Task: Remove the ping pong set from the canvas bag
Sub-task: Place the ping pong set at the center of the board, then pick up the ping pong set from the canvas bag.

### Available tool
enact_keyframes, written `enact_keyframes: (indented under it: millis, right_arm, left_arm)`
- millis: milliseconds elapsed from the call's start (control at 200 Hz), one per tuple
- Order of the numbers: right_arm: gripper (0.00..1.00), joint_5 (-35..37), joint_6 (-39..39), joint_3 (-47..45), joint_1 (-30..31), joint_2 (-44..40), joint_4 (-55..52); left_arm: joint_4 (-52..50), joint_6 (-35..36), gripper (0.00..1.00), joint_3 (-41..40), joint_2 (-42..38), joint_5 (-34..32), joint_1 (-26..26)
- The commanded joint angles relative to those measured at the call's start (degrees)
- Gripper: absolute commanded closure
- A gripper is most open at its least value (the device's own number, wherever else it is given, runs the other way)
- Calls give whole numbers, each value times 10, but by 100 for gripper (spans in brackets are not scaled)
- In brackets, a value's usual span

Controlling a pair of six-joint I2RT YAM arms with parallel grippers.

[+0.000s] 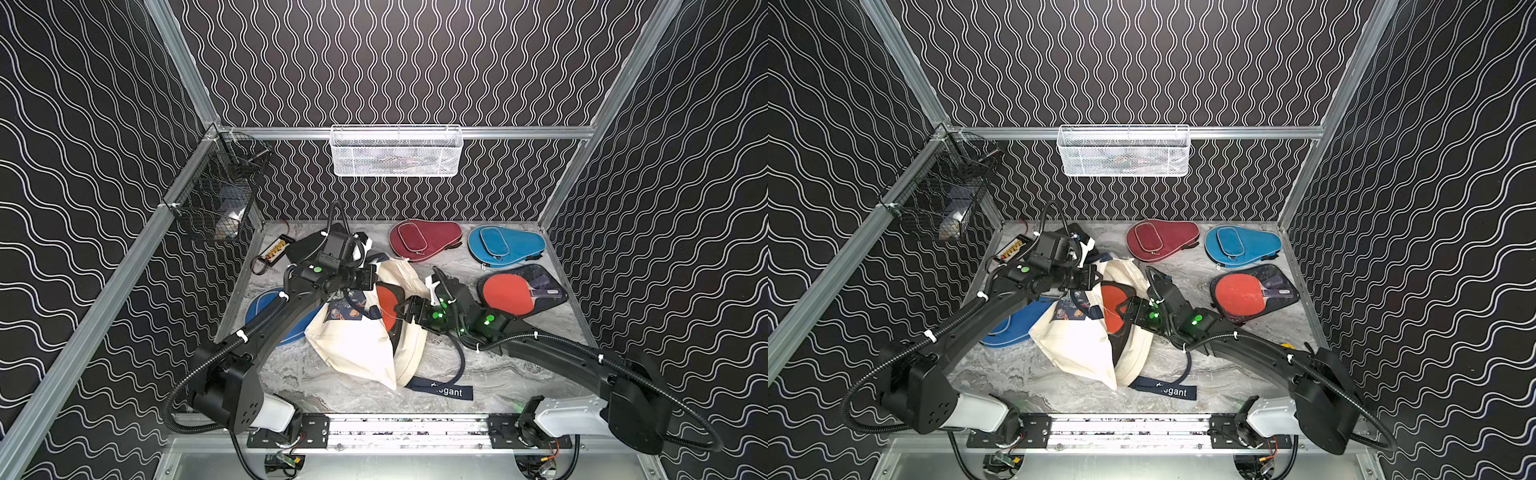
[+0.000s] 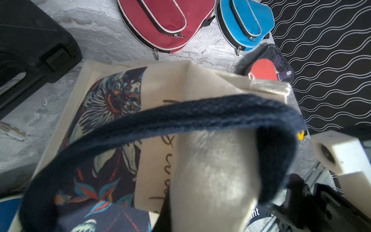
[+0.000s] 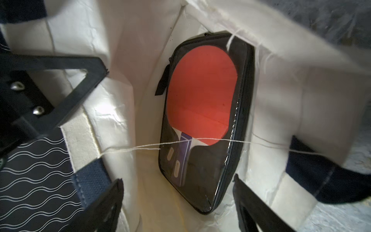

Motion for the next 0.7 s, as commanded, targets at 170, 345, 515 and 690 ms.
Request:
enact_keyframes:
  millis: [170,345,515,690]
  right_arm:
    - [17,-10,0,-25,0,56,83]
    - [17,-26,5,-39,0,92,147]
    - [16,-19,17,-22,-1,126,128]
    - [17,14,35,-44,0,145,149]
  left_arm:
    - [43,18,100,-15,-45,-11,-3]
    - [26,13,100,-3,-23,10,-8]
    - [30,14,100,-17,-39,6,-9]
    - [29,25,100,-25,-42,10,-16]
